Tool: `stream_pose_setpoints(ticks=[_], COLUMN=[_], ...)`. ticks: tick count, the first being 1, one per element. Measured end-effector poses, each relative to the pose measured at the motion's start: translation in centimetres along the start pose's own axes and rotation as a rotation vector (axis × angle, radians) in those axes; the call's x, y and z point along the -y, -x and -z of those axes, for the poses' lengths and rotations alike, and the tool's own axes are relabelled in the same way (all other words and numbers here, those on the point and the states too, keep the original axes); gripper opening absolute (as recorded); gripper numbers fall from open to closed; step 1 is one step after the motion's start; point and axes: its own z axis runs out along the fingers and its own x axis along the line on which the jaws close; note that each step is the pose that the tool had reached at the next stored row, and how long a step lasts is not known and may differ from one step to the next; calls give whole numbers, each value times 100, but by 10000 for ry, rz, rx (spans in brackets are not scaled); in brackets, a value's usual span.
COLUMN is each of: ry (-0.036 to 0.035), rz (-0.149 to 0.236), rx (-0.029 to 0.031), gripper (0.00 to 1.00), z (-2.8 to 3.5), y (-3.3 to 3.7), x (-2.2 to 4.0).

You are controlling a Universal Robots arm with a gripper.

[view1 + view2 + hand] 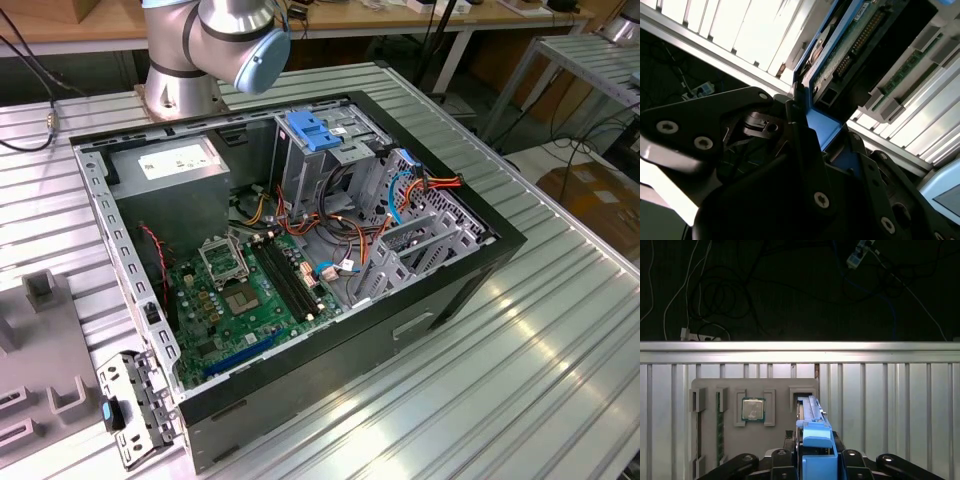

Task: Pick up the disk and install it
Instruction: 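Pick up the disk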

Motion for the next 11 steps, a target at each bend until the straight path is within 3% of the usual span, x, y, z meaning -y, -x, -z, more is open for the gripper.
stream_pose_setpoints(ticks=[11], ry=[-1], rz=[1], rx=[0], gripper=[37], z=[64], y=[2], x=[-2])
